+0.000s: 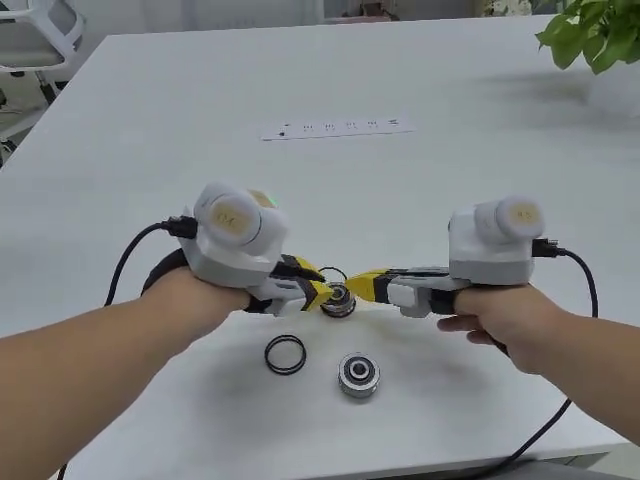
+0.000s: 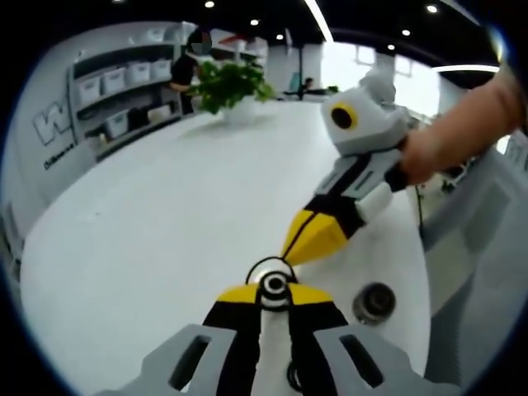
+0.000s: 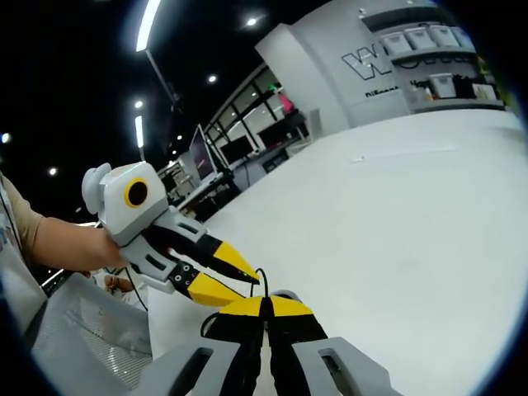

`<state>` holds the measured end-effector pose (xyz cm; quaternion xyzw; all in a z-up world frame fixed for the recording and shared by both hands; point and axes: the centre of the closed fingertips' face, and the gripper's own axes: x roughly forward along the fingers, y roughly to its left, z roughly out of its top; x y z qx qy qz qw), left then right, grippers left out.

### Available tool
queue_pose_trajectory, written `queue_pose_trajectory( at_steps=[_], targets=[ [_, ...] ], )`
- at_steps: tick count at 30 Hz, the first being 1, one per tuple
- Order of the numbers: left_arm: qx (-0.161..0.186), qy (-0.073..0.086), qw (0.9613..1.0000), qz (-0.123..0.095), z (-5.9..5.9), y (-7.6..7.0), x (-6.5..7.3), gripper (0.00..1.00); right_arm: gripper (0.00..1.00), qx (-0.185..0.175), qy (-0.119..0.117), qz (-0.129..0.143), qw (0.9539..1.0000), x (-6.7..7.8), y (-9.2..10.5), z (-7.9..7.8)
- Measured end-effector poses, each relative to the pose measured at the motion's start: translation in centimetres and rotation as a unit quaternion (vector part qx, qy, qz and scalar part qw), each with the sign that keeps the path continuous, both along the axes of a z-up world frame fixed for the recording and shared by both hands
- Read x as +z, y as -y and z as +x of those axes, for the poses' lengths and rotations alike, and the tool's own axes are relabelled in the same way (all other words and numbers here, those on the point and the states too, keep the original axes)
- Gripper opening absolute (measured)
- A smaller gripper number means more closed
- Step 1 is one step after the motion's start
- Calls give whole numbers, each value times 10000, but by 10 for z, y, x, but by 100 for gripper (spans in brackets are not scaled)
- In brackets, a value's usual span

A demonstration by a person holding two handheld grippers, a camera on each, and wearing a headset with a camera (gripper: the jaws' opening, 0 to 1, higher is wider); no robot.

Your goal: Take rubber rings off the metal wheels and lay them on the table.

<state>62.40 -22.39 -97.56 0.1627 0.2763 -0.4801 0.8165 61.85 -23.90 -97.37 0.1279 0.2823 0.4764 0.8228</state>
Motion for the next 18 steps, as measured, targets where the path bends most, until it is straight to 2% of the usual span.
queue_pose_trajectory(
  at_steps=[9,18],
  targets=[
    [-85,123,9999,-75,-15,-8,19,21,0,75,82,76,9999,12,-4,0],
    [-38,147,9997,-213,-23,-22,32,31,0,189,135,114,9997,21,-12,-6]
  ],
)
